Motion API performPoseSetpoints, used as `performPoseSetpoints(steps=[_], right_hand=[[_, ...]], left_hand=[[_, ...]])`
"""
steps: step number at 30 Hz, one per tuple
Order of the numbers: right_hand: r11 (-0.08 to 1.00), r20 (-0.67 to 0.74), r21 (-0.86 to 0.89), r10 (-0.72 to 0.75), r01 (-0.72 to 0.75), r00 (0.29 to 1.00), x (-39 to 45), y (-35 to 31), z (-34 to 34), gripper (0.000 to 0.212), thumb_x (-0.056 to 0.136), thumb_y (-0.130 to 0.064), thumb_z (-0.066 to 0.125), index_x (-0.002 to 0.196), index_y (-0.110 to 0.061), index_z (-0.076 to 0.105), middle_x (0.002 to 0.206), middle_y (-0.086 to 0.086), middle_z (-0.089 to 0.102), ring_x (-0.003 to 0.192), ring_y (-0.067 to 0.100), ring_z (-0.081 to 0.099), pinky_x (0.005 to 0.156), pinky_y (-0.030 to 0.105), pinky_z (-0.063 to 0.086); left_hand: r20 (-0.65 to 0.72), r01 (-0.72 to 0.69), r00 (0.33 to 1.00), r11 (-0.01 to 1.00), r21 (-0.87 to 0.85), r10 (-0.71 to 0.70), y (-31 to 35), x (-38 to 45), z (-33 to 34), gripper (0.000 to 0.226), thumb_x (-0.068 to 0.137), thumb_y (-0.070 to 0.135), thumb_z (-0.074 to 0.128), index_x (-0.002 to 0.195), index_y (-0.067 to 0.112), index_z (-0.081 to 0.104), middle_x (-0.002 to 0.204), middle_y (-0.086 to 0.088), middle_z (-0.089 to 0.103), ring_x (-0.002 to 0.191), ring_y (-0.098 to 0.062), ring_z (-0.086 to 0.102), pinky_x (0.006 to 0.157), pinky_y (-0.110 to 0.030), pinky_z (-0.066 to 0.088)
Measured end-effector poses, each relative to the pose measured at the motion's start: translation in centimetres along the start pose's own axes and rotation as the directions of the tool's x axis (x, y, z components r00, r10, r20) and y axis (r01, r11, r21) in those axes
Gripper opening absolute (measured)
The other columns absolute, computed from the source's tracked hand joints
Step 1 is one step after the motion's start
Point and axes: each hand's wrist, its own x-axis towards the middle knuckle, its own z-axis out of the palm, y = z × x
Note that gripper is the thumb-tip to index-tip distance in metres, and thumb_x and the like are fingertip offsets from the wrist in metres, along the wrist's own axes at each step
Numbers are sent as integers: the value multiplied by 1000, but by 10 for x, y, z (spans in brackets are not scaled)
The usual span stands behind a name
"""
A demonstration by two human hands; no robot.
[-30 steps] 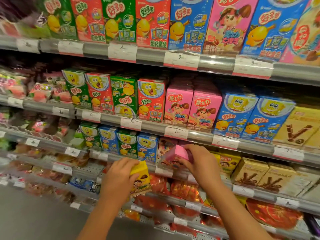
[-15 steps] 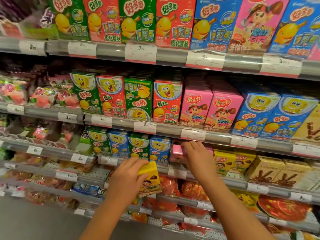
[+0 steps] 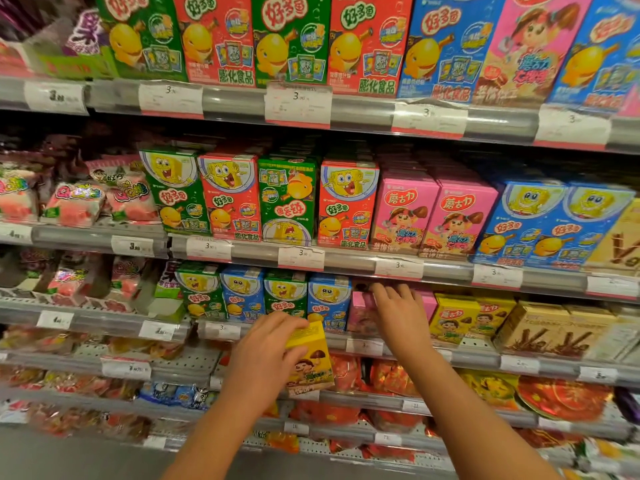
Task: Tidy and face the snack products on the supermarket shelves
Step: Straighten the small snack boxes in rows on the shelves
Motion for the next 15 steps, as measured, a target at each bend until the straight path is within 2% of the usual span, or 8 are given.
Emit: performPoseSetpoints(steps=[5,7,8,9,10,11,12,15], right_hand=[[999,143,21,-41,39,989,-8,-1,0,49,91,-32,66,137,-17,56,135,8,60,126,35,50,108,50,39],[975,97,223,-25,3,995,-21,-2,-8,44,96,-36,60,137,-20,57,140,3,57,130,28,49,107,45,42],[908,96,418,-11,-30,995,-30,-3,-13,40,98,-42,58,135,-25,60,136,-4,60,127,20,53,103,40,46],[773,148,630,-18,-80,989,-39,-6,-20,38,98,-50,56,132,-33,61,131,-13,63,121,11,57,98,35,50],[584,239,798,-82,-148,968,-47,-11,-28,39,96,-56,59,132,-41,59,129,-20,63,118,4,59,94,33,54],[420,313,881,-169,-219,935,-53,-17,-33,46,92,-57,65,135,-45,55,129,-22,62,117,2,61,91,32,57],[338,332,908,-219,-248,918,-57,-22,-35,55,87,-56,72,137,-47,51,129,-23,62,116,3,63,88,31,59],[400,267,897,-158,-186,951,-63,-22,-40,57,80,-46,81,130,-46,54,112,-18,66,103,9,67,78,33,61]], left_hand=[[6,6,1000,999,-34,-6,-2,6,3,38,87,35,74,123,37,62,120,22,57,114,-5,51,90,-29,48],[8,7,1000,998,-61,-7,-2,7,6,39,86,35,75,123,37,62,119,23,56,113,-5,51,91,-27,45],[8,8,1000,997,-77,-7,-1,8,9,39,85,34,76,122,36,63,118,23,57,113,-5,51,91,-25,43],[9,9,1000,996,-92,-8,0,9,11,40,85,34,77,123,36,63,119,22,58,113,-5,52,91,-24,42],[12,12,1000,994,-109,-11,2,11,14,42,84,34,78,123,37,63,119,23,58,112,-5,52,91,-24,41],[20,15,1000,991,-131,-13,5,13,16,44,84,34,78,124,37,63,119,24,58,112,-4,52,93,-24,42],[32,19,999,987,-158,-14,9,15,18,46,83,33,79,126,38,62,118,26,56,113,-3,52,95,-24,42],[76,20,997,971,-239,-2,22,22,23,52,84,35,78,132,42,59,116,30,54,112,4,50,98,-23,43]])
